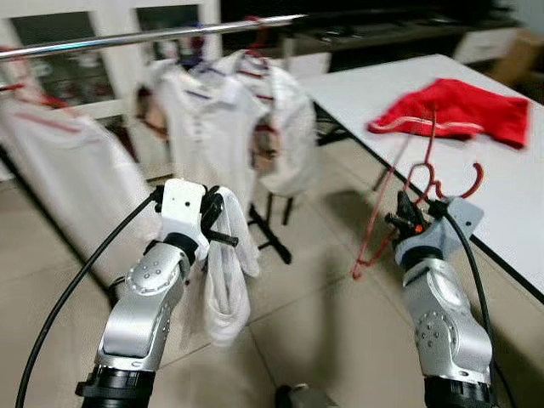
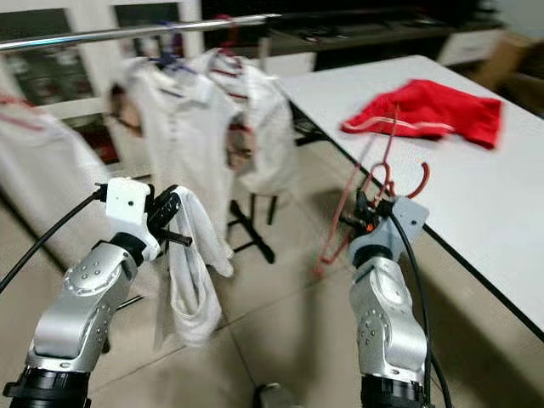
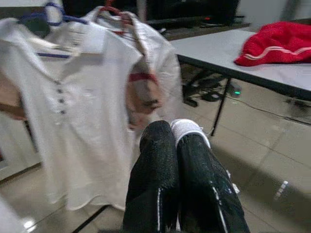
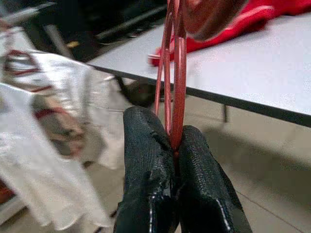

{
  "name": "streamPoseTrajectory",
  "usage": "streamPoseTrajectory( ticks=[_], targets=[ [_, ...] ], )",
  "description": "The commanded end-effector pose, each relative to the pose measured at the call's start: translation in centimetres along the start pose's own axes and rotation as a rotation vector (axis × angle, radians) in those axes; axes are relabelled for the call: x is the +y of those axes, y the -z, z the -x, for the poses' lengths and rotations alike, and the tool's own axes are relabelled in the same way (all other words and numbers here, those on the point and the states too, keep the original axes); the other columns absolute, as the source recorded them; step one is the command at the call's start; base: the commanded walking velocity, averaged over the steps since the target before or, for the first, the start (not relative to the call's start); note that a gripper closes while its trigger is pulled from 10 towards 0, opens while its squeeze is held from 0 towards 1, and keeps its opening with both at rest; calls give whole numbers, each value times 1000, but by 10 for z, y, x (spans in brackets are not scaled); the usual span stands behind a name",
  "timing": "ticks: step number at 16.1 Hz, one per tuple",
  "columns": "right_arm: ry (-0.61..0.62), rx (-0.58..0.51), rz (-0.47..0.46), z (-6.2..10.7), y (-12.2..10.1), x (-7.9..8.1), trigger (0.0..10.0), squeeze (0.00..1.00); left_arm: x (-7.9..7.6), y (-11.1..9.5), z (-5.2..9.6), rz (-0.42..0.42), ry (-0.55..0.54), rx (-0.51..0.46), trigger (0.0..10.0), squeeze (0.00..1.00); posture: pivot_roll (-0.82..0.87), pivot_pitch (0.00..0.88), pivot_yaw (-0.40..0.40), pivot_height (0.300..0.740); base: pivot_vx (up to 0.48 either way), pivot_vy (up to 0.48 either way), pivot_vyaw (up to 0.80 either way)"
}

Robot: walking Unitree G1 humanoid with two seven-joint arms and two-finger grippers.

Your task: Hang hanger

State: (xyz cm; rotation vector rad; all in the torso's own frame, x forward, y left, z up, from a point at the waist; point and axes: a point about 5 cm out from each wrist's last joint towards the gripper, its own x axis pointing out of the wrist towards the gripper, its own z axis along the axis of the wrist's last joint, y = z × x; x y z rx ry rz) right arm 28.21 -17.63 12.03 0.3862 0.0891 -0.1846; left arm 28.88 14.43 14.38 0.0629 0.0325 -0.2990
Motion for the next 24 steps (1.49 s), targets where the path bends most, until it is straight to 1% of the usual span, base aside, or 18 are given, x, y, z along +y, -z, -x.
streamPoseTrajectory(
  ticks=[1, 2, 4, 5, 6, 7, 9, 10, 11, 13, 18, 20, 21, 22, 23, 24],
  targets=[
    [21, -2, -3, 0, -3, -4, 10000, 0, -3, -5, 2, -15, 17, -15, 10000, 0, -95, 0, -49, 719, 0, 0, -750],
    [23, -6, 0, 1, -3, -5, 10000, 0, -2, -5, 2, -18, 7, -12, 10000, 0, -97, 0, -48, 719, 0, 0, -756],
    [16, -11, 60, 0, -3, -5, 10000, 0, 3, -1, 1, -16, -41, 20, 10000, 0, -101, 0, -47, 719, 0, 0, -753],
    [-8, -21, 46, 0, -4, -3, 10000, 0, 4, -1, 0, -10, -56, 17, 10000, 0, -101, 0, -47, 719, 0, 0, -775],
    [-19, -39, 12, 1, -6, -1, 10000, 0, 4, -3, -1, -8, -58, 8, 10000, 0, -103, 0, -45, 719, 0, 0, -800],
    [-18, -41, -3, 2, -7, -2, 10000, 0, 4, -3, -1, -6, -63, 10, 10000, 0, -104, 0, -46, 719, 0, 0, -800],
    [-24, -36, 3, 2, -7, -2, 10000, 0, 4, -6, -3, -13, -73, 4, 10000, 0, -108, 0, -46, 719, 0, 0, -800],
    [-26, -26, 20, 2, -6, -1, 10000, 0, 4, -7, -3, -21, -51, 8, 10000, 0, -111, 0, -45, 719, 0, 0, -800],
    [-24, -21, 19, 2, -5, -2, 10000, 0, 4, -7, -3, -23, -42, 9, 10000, 0, -111, 0, -45, 719, 0, 0, -800],
    [4, -17, -7, 2, -4, -8, 10000, 0, 4, -7, -3, -32, -46, 7, 10000, 0, -112, 0, -44, 719, 0, 0, -800],
    [-26, -15, 60, 1, -7, -8, 10000, 0, 3, -6, -2, -43, -44, 19, 10000, 0, -108, 0, -52, 719, 0, 0, -800],
    [-7, 8, 127, 1, -4, -9, 10000, 0, 5, -6, 0, -45, -44, 20, 10000, 0, -106, 0, -56, 719, 0, 0, -800],
    [-6, 9, 124, 1, -3, -9, 10000, 0, 6, -6, 0, -45, -44, 21, 10000, 0, -107, 0, -55, 719, 0, 0, -800],
    [4, -15, 95, 2, -3, -9, 10000, 0, 6, -6, -1, -46, -44, 22, 10000, 0, -107, 0, -53, 719, 0, 240, -800],
    [1, -17, 77, 2, -3, -8, 10000, 0, 6, -6, -1, -47, -43, 22, 10000, 0, -107, 0, -51, 719, 0, 240, -800],
    [-13, -22, 29, 3, -4, -7, 10000, 0, 6, -6, -2, -48, -40, 24, 10000, 0, -109, 0, -46, 719, 0, 277, -800]
  ],
)
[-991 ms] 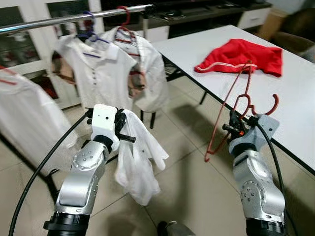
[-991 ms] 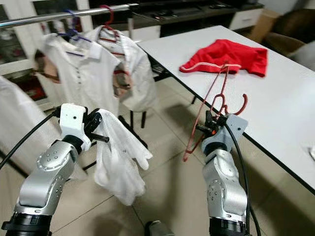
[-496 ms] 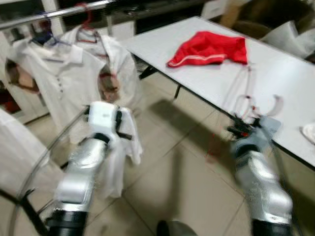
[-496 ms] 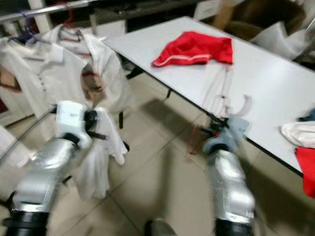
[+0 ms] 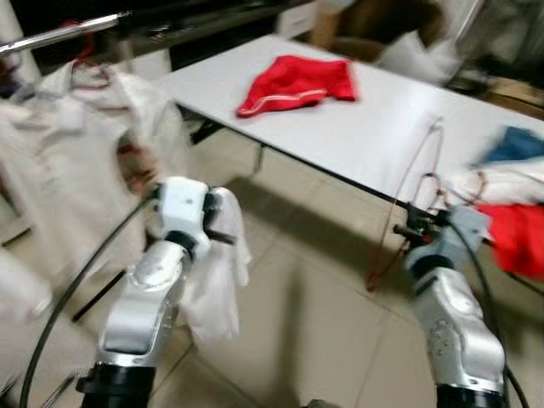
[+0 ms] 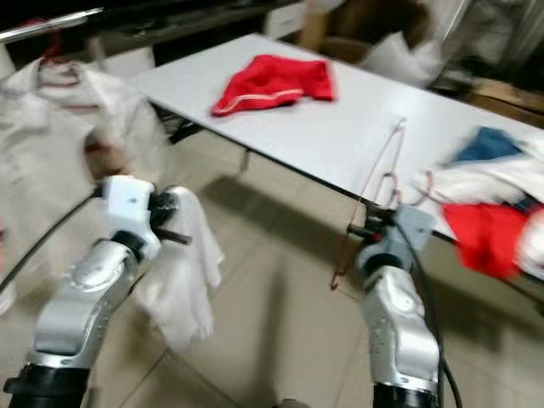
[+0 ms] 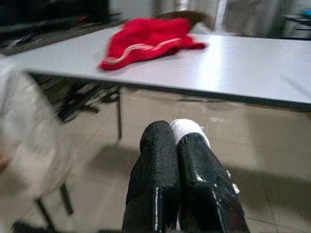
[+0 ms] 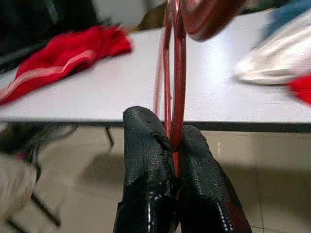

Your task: Hang hanger

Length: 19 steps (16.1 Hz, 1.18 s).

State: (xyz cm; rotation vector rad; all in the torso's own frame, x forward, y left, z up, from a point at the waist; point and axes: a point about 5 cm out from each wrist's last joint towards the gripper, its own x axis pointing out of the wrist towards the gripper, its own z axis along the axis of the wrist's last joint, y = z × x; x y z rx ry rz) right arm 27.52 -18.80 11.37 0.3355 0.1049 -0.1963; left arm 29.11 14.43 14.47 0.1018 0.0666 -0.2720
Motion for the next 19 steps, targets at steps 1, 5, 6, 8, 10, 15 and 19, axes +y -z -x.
streamPoseTrajectory(
  ticks=[1, 5, 6, 8, 10, 15, 19],
  targets=[
    [-31, -33, -21, 0, -7, 8, 10000, 0, 6, -5, 0, -15, -11, -14, 10000, 0, -110, 0, -44, 719, 0, 292, -800],
    [-8, -17, -21, 0, -4, 5, 10000, 0, 5, -6, -1, -17, -6, -13, 10000, 0, -111, 0, -40, 719, 0, 345, -800],
    [-9, -19, -36, 1, -4, 5, 10000, 0, 5, -6, -2, -19, -3, -13, 10000, 0, -113, 0, -38, 719, 0, 368, -800],
    [-7, -19, -47, 1, -4, 4, 10000, 0, 5, -6, -2, -22, 0, -14, 10000, 0, -114, 0, -35, 719, 0, 368, -800],
    [-8, -18, -48, 1, -3, 4, 10000, 0, 5, -6, -3, -23, 2, -15, 10000, 0, -113, 0, -35, 719, 0, 368, -800],
    [-10, -14, -60, 0, -3, 4, 10000, 0, 5, -7, -3, -26, 6, -15, 10000, 0, -114, 0, -31, 719, 0, 369, -800],
    [-58, 3, -62, 0, -2, 6, 10000, 0, 5, -5, -2, -16, -6, -13, 10000, 0, -117, 0, -29, 719, 0, 278, 0]
  ],
)
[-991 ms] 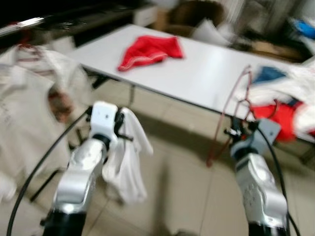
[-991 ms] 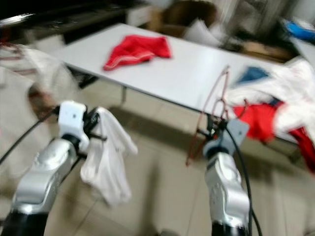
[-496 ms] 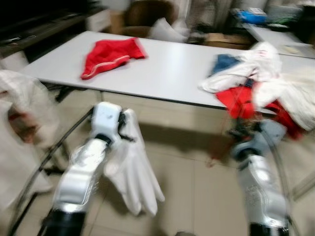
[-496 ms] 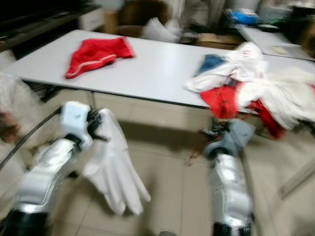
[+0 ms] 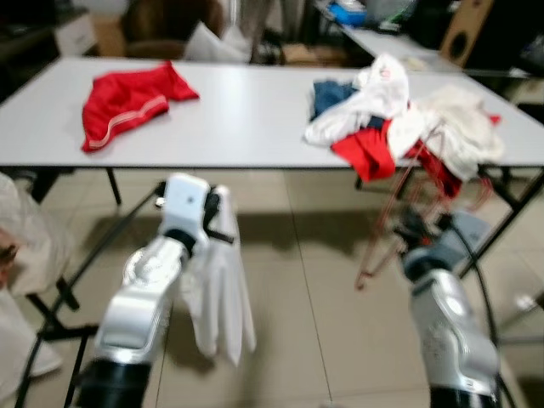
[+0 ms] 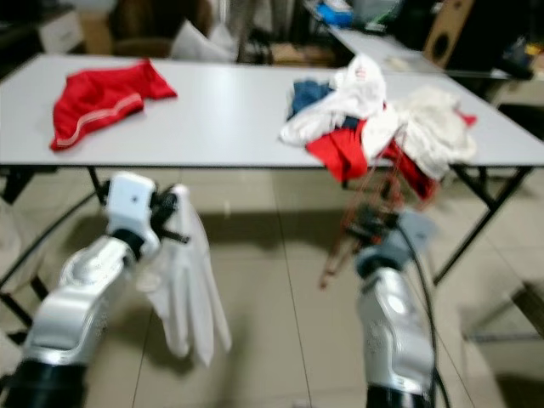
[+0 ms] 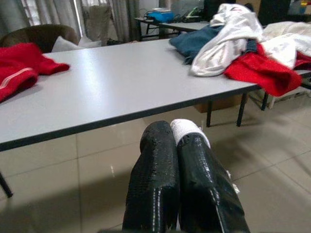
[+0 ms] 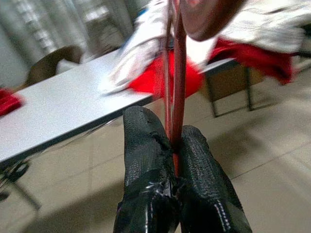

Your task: Hang hanger

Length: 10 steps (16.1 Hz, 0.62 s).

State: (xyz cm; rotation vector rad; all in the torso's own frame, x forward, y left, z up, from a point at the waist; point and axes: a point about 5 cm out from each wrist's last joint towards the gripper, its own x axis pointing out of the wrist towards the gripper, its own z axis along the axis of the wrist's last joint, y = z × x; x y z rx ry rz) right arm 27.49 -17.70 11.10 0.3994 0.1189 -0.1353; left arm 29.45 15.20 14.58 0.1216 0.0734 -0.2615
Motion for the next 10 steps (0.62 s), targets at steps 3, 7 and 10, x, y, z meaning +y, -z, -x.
streamPoseTrajectory(
  ticks=[3, 7, 10],
  targets=[
    [-149, 41, 156, -2, -5, 12, 10000, 0, -3, -5, -1, 12, -1, -14, 10000, 0, -116, 0, -33, 719, 0, 0, 0],
    [-198, 109, 278, -3, -3, 20, 10000, 0, 4, -13, -3, 43, -50, -57, 10000, 0, -118, 0, -35, 719, 136, 0, 0],
    [-195, 63, 320, -4, -7, 20, 10000, 0, 5, -14, -3, 37, -47, -58, 10000, 0, -115, 0, -39, 719, 337, 0, 0]
  ],
)
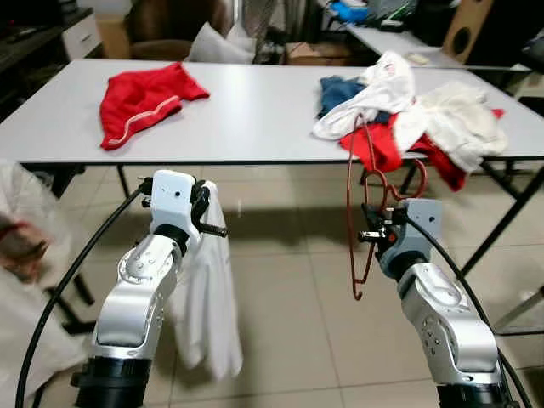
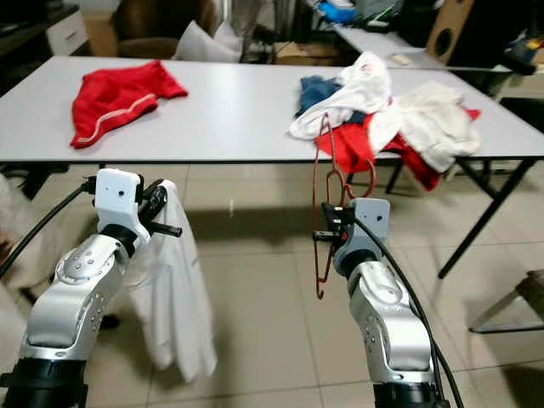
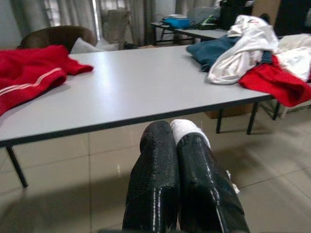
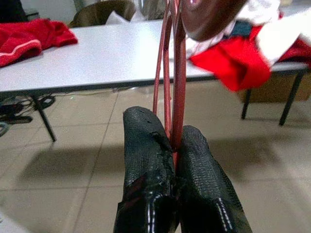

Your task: Hang hanger

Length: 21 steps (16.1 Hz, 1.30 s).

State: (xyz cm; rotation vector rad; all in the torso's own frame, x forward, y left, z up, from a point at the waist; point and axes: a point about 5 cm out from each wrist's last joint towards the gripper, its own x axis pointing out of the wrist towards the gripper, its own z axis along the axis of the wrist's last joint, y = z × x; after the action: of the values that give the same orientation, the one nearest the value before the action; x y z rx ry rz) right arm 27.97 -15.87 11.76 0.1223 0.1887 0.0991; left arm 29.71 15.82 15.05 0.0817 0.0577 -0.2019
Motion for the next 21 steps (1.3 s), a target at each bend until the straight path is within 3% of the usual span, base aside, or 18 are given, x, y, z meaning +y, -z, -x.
streamPoseTrajectory(
  ticks=[1, 3, 7, 10, 16, 17, 21],
  targets=[
    [34, -20, 27, 0, -7, -5, 10000, 0, -3, -11, -3, 1, 8, -47, 10000, 0, -116, 0, -39, 719, 379, 0, 0],
    [77, -19, -10, 0, -7, -10, 10000, 0, -1, -12, -3, 5, 2, -54, 10000, 0, -116, 0, -38, 719, 392, 0, 800],
    [118, -33, -59, 1, -7, -14, 10000, 0, -5, -12, -4, 3, 21, -56, 10000, 0, -120, 0, -34, 719, 403, 0, 0],
    [78, -50, -105, 1, -12, -10, 10000, 0, -4, -13, -5, 4, 23, -58, 10000, 0, -120, 0, -33, 719, 402, 0, 0],
    [10, -67, -36, -3, -18, -1, 10000, 0, -1, -15, -5, 3, 8, -67, 10000, 0, -111, 0, -45, 719, 406, 0, 0],
    [3, -57, 11, -3, -18, -1, 10000, 0, 0, -16, -4, 1, 5, -69, 10000, 0, -109, 0, -50, 719, 409, 0, 0],
    [-8, -92, -66, -1, -22, -1, 10000, 0, 6, -18, -1, -15, -6, -74, 10000, 0, -108, 0, -56, 719, 410, 0, 342]
  ],
)
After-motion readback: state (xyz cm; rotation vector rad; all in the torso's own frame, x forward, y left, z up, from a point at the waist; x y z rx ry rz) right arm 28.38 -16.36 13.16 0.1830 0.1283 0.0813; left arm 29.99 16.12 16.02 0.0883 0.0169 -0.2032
